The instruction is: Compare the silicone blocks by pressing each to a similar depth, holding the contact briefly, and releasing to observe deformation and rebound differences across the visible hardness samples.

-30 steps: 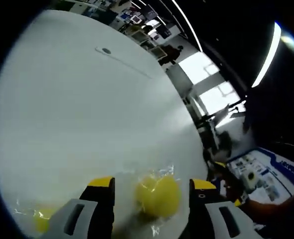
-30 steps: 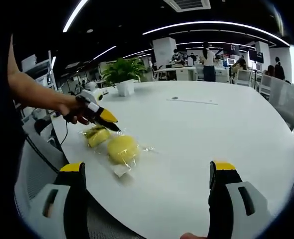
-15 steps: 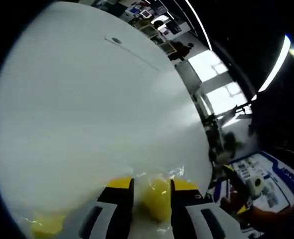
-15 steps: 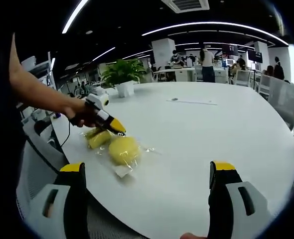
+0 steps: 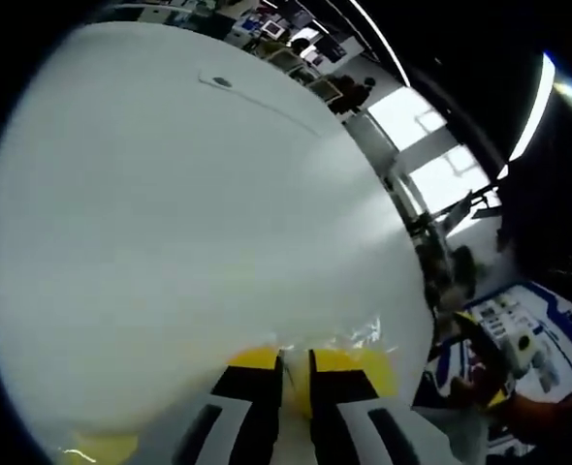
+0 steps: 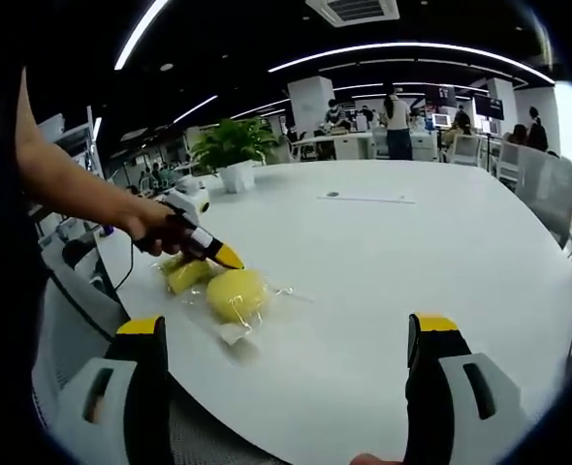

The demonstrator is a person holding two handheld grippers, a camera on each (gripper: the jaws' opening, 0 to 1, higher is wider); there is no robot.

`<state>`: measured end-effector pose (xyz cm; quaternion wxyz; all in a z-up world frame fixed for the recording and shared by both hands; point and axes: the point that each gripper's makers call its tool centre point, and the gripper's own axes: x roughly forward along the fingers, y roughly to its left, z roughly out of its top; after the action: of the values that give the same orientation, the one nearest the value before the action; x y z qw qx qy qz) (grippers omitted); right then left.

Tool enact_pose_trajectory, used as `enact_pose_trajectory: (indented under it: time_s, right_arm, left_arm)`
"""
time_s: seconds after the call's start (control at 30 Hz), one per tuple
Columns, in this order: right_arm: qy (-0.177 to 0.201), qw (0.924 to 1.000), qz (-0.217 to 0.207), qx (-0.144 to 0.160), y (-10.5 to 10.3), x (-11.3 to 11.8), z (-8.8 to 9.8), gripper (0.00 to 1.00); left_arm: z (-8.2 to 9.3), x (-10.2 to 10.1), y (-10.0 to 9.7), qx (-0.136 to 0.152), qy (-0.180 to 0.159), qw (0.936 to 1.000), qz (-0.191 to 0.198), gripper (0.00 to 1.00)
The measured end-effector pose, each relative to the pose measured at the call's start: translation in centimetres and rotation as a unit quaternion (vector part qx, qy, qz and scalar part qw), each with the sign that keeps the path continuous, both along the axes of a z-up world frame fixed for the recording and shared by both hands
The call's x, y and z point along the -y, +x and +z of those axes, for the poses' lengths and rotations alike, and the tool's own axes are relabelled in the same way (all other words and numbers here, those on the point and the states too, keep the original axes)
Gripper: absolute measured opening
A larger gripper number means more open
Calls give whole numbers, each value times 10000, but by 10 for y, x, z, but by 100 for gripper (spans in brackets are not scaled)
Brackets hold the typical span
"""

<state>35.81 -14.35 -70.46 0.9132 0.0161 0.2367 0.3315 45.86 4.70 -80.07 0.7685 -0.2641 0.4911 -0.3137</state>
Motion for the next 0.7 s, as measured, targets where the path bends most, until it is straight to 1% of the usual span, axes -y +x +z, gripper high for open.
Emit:
enact_pose_trajectory:
  time_s: [0.07, 0.17, 0.2, 0.23, 0.27, 0.37, 0.43, 0.5, 0.57, 0.63, 0.7]
  right_arm:
    - [-7, 10000, 2, 0, -1, -1, 2, 97]
    - [-24, 10000, 2, -4, -3, -2, 2, 97]
    - [-24, 10000, -2, -7, -3, -2, 2, 97]
    - [-15, 10000, -8, -9, -3, -1, 2, 97]
    - [-11, 10000, -17, -5, -3, -1, 2, 97]
    - [-12, 10000, -19, 3, -2, -1, 2, 97]
    - [-20, 10000, -16, 15, -2, -1, 3, 97]
    - [-10, 10000, -14, 23, -2, -1, 3, 97]
    - [-19, 10000, -14, 32, -1, -1, 3, 97]
    - [-2, 10000, -18, 34, -2, -1, 4, 97]
    - [-10, 10000, -16, 40, -2, -1, 4, 97]
  left_arm:
    - [0, -1, 0, -98, -35, 9999, 12, 8]
    - [3, 2, -1, -205, -141, 9997, 9, 0]
    - [4, 3, -1, -106, -70, 9999, -74, 0]
    - [3, 2, 0, 58, 37, 9998, -166, 0]
    - [5, 4, -1, 57, 10, 9999, -156, 0]
    - [5, 4, -1, -82, -34, 10000, -14, 0]
    - [6, 4, -1, 38, 13, 10000, -78, 0]
    - [7, 4, -2, 97, 16, 9999, -98, 0]
    - [8, 4, -2, 109, 5, 9999, -82, 0]
    - [12, 6, -2, 25, -123, 9999, 20, 0]
    - [17, 7, -2, 52, -206, 9998, 27, 0]
